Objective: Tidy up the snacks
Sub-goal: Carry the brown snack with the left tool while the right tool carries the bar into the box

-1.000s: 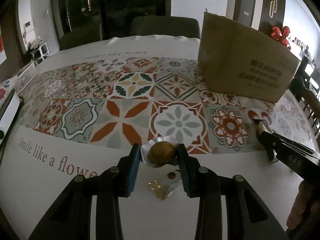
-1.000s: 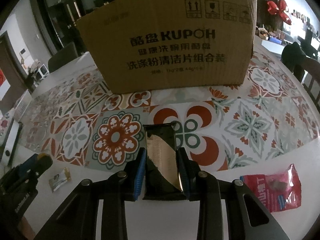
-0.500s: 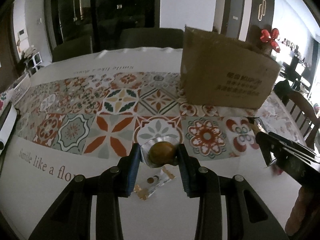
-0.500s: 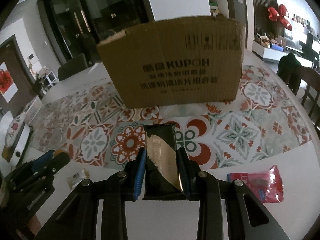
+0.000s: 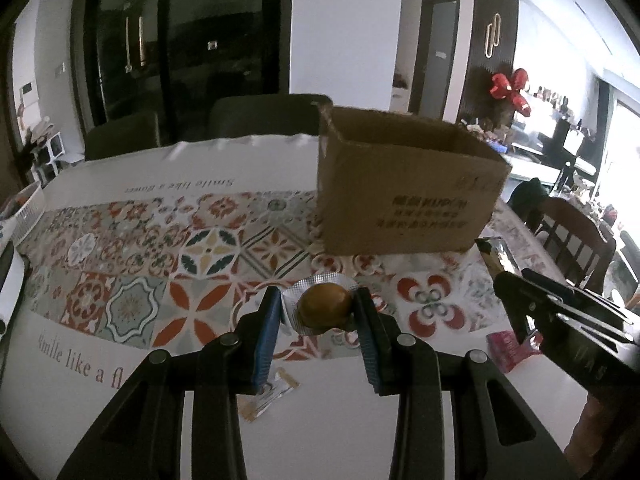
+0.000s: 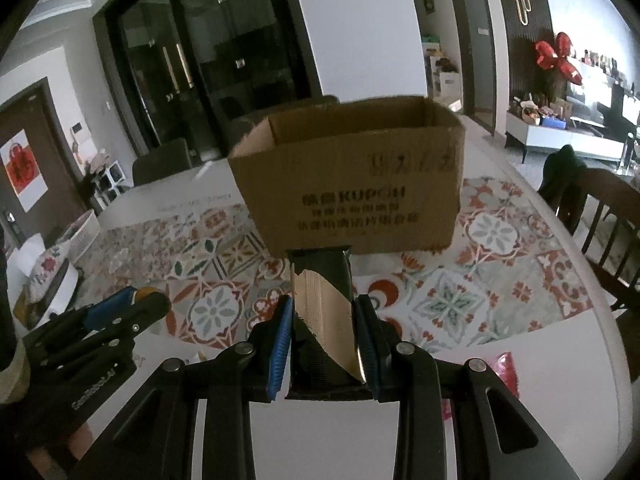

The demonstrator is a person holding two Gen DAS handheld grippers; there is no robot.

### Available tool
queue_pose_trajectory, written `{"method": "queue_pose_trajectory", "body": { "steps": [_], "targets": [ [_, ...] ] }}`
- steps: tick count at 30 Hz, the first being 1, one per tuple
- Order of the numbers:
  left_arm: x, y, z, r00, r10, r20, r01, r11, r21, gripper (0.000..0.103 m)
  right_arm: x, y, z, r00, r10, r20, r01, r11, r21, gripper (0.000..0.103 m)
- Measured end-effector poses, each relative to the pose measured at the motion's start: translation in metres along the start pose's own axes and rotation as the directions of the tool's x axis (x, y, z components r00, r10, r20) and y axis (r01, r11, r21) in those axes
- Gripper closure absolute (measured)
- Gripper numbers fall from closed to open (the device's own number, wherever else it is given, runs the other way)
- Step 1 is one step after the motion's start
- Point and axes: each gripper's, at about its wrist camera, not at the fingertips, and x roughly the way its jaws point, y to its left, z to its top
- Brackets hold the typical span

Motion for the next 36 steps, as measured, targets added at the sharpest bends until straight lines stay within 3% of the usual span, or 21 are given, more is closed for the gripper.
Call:
{"method": "queue_pose_trajectory", "body": {
  "steps": [22, 36],
  "targets": [
    [-0.004, -0.031, 0.077, 0.993, -0.058, 0.108, 0.052, 0.997, 0.059, 0.066, -0.023, -0.022, 0.062, 0.991, -0.025, 0.131, 0.025, 1.000, 0.004, 0.070],
    [0.024, -0.048, 0.133, 0.990, -0.080, 0.115, 0.071, 0.994, 0.085, 0.066, -0.001, -0.043, 0.112, 0.990, -0.016, 0.142, 0.015, 1.000, 0.005, 0.070]
  ]
}}
